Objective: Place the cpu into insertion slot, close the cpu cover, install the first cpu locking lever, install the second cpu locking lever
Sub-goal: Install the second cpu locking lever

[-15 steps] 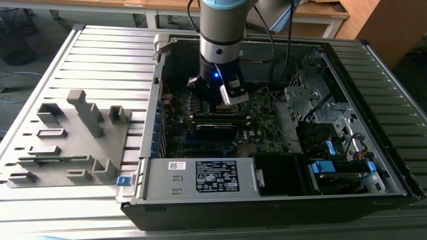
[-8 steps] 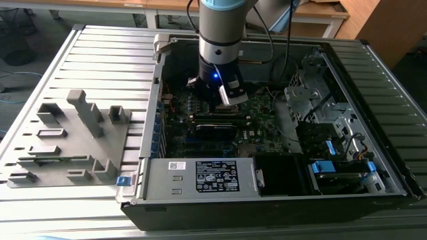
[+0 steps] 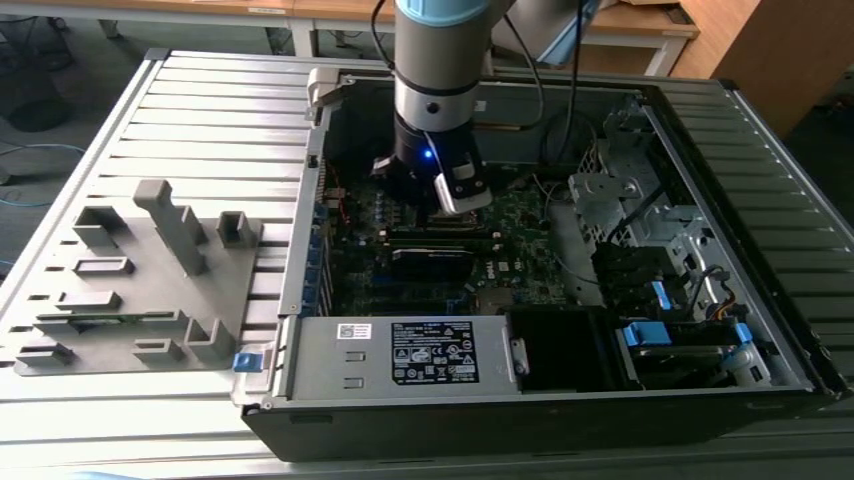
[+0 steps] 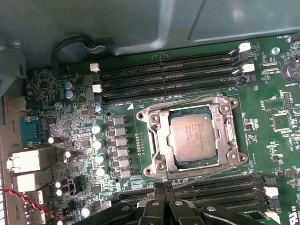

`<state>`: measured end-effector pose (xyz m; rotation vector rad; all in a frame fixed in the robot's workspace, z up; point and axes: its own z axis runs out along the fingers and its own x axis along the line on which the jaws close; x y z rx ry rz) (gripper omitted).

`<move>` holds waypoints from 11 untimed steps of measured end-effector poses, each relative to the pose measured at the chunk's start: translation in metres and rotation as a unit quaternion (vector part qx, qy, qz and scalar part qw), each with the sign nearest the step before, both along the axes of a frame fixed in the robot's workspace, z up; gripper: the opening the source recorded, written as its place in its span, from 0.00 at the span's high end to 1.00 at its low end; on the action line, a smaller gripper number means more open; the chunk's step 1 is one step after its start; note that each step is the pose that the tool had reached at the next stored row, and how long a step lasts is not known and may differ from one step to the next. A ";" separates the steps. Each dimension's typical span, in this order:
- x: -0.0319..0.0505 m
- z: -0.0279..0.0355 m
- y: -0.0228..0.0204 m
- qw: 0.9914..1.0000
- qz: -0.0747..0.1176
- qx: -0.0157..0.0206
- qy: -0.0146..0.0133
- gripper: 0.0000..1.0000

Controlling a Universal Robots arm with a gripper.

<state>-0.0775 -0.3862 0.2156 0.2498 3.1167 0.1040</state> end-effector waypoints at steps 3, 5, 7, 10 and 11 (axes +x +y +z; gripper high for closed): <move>-0.0006 -0.0007 -0.0001 1.000 0.000 0.000 0.000 0.89; -0.0006 -0.0009 0.0000 1.000 0.000 0.000 0.000 0.89; -0.0007 -0.0009 0.0000 1.000 0.000 0.000 0.000 0.89; -0.0008 -0.0018 0.0001 1.000 0.000 0.000 0.000 0.89; -0.0012 -0.0023 0.0001 1.000 0.000 0.000 0.000 0.89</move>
